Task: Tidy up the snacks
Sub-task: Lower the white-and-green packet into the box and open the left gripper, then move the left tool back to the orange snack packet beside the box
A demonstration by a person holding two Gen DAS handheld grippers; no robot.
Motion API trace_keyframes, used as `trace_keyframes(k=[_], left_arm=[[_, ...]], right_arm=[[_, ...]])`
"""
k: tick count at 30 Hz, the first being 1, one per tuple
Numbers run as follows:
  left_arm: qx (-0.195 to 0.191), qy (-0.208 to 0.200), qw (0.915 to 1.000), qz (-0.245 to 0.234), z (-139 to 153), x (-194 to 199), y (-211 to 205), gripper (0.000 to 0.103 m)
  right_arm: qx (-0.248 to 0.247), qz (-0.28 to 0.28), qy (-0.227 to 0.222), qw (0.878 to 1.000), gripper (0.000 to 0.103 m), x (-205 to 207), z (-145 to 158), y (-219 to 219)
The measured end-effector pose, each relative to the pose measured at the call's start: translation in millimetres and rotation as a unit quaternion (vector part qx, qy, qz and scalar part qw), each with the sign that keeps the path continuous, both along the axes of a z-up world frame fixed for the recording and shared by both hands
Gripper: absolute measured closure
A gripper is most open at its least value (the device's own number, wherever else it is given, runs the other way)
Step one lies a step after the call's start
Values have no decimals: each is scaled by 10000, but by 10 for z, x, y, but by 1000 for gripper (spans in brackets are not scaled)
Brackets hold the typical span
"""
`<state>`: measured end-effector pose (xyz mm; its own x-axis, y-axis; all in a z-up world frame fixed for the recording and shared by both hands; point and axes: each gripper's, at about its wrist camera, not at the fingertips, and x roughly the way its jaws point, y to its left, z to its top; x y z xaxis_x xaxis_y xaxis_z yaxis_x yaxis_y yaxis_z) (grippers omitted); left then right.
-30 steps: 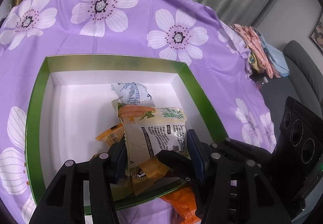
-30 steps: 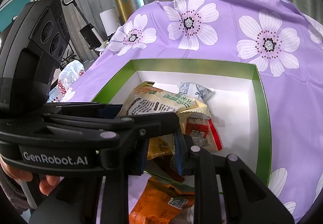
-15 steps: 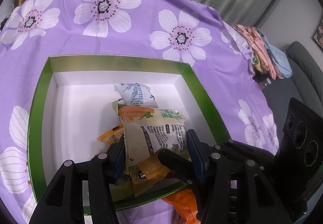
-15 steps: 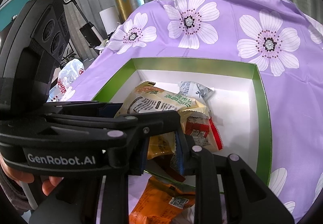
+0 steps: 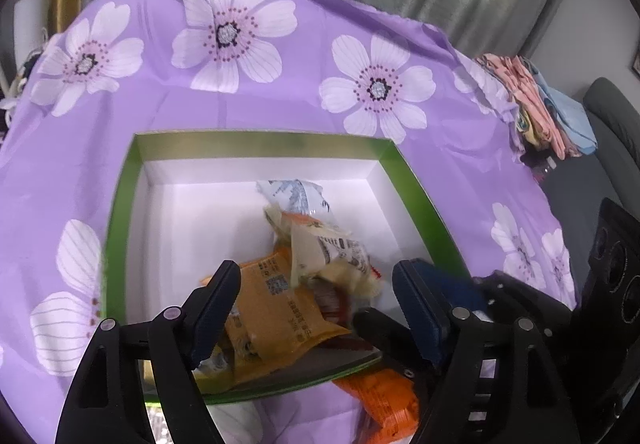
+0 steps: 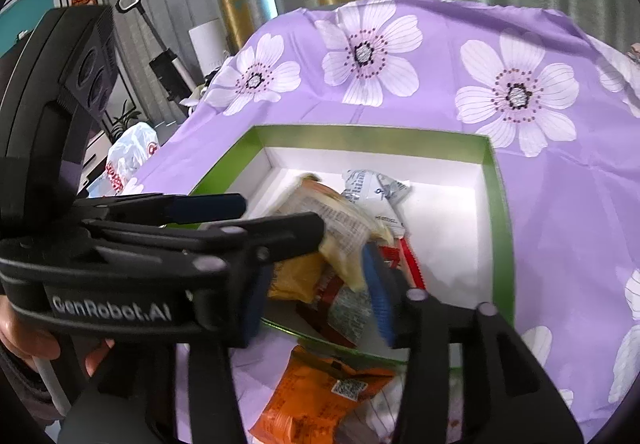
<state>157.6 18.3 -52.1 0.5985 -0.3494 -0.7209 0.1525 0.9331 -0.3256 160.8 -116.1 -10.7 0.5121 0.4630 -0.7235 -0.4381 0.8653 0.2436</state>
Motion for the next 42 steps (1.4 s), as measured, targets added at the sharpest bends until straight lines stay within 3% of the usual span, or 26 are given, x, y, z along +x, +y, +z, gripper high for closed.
trace_keyframes(k=[2,4,7,16,30,42], left_arm=[[48,-72,10000,35,61,-67,14,11],[65,-158,9998,52,116,-135,17,9],[125,-277,9995,39,218,-269,13,5],[147,-539,9984,19,430,-710,4,4],[-55,-320,9995,-12,349,-1253,-47,3],[-168,44,9998,-14,113,-1433,-111,3]], right_arm=[[-55,-105,-112,9999,40,-57,65,-29],[-95,-204,-209,9995,29,-113,131,-58],[-166,-373,-369,9985,21,-220,243,-114],[-436,-812,-655,9936,6,-599,476,-291],[-402,-917,-706,9925,5,-1193,624,-486],[-531,-827,-440,9942,5,-1471,472,-524]])
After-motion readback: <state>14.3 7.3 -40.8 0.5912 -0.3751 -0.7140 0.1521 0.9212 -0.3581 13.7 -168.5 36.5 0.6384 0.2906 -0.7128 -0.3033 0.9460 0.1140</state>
